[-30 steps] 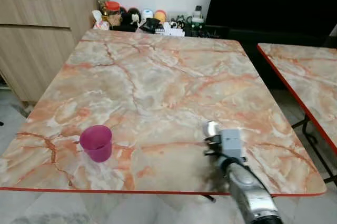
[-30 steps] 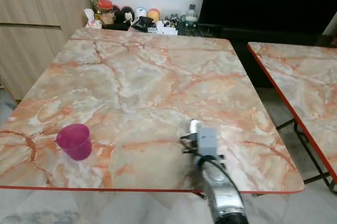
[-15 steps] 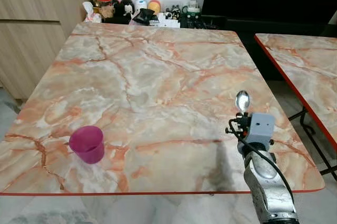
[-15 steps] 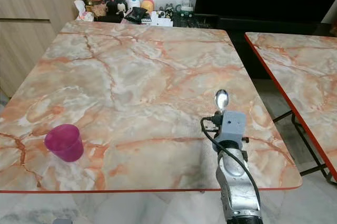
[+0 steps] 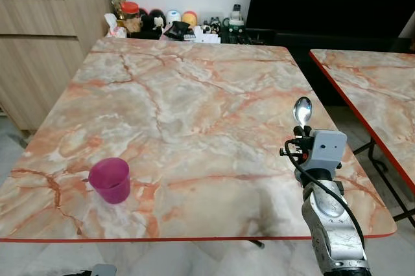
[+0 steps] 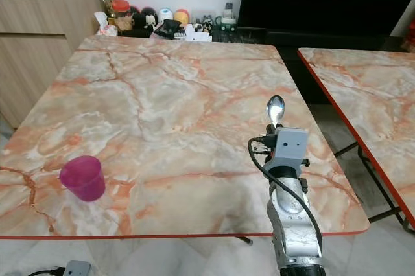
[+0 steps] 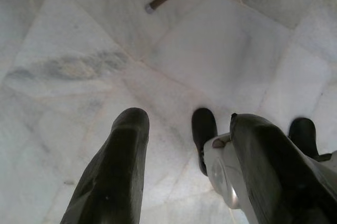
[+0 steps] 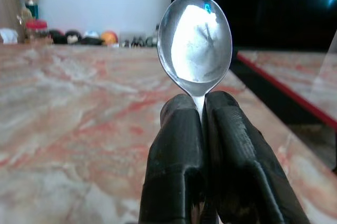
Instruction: Setting the table
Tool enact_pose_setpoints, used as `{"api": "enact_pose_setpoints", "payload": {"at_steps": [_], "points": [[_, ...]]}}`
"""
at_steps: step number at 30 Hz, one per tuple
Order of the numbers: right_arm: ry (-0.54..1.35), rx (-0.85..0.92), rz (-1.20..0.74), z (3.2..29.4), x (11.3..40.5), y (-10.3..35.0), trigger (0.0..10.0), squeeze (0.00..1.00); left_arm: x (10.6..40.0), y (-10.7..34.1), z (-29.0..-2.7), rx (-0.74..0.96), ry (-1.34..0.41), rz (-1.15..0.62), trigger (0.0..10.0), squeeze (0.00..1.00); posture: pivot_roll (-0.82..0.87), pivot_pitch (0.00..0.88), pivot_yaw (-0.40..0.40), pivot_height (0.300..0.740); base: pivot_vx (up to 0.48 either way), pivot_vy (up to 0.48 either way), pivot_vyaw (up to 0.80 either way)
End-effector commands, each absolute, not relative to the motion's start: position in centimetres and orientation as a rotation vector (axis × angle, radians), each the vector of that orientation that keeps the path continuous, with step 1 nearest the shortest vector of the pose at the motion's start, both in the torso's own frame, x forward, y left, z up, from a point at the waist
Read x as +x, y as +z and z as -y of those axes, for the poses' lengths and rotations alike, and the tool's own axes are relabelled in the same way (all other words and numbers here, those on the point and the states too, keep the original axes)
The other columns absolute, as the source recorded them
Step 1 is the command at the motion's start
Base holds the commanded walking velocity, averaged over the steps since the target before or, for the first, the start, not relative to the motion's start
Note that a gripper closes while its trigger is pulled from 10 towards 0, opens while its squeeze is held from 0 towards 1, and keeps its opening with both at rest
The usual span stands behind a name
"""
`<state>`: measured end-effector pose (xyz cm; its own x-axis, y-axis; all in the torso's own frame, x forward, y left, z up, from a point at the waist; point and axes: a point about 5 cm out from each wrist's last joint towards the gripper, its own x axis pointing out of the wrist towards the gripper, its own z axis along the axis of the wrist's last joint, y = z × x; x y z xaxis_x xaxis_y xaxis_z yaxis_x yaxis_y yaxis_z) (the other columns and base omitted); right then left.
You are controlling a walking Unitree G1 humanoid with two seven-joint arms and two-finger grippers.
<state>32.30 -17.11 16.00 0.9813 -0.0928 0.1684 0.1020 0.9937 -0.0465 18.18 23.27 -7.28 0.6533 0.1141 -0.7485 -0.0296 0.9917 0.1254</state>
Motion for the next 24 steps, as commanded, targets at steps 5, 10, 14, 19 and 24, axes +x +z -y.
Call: {"api": "enact_pose_setpoints", "payload": {"at_steps": [5, 10, 14, 19, 24], "points": [[-0.143, -0.054, 0.230, 18.0, 30.8, 16.3, 10.0, 0.00, 17.4, -7.7, -23.2, 0.124, 0.060, -0.895, 10.0, 0.00, 0.03, 0.000, -0.036, 0.740, 0.000, 0.000, 0.00], [-0.169, -0.062, 0.232, 18.8, 30.4, 16.1, 10.0, 0.00, 17.3, -7.8, -23.2, 0.140, 0.046, -0.899, 10.0, 0.00, 0.03, 0.000, -0.037, 0.740, 0.000, 0.000, 0.00], [-0.170, -0.070, 0.250, 18.8, 30.9, 16.5, 10.0, 0.00, 17.6, -7.7, -23.1, 0.148, 0.038, -0.896, 10.0, 0.00, 0.03, 0.000, -0.040, 0.740, 0.000, -0.065, 0.00], [-0.167, -0.060, 0.253, 18.5, 31.3, 16.5, 10.0, 0.00, 18.4, -7.4, -22.7, 0.149, 0.026, -0.883, 10.0, 0.00, 0.03, 0.000, -0.035, 0.740, 0.000, -0.309, 0.00], [-0.193, -0.054, 0.253, 18.9, 31.9, 16.6, 10.0, 0.00, 19.4, -7.0, -22.4, 0.163, 0.000, -0.864, 10.0, 0.00, 0.03, 0.000, -0.022, 0.740, 0.000, -0.322, 0.00]]}}
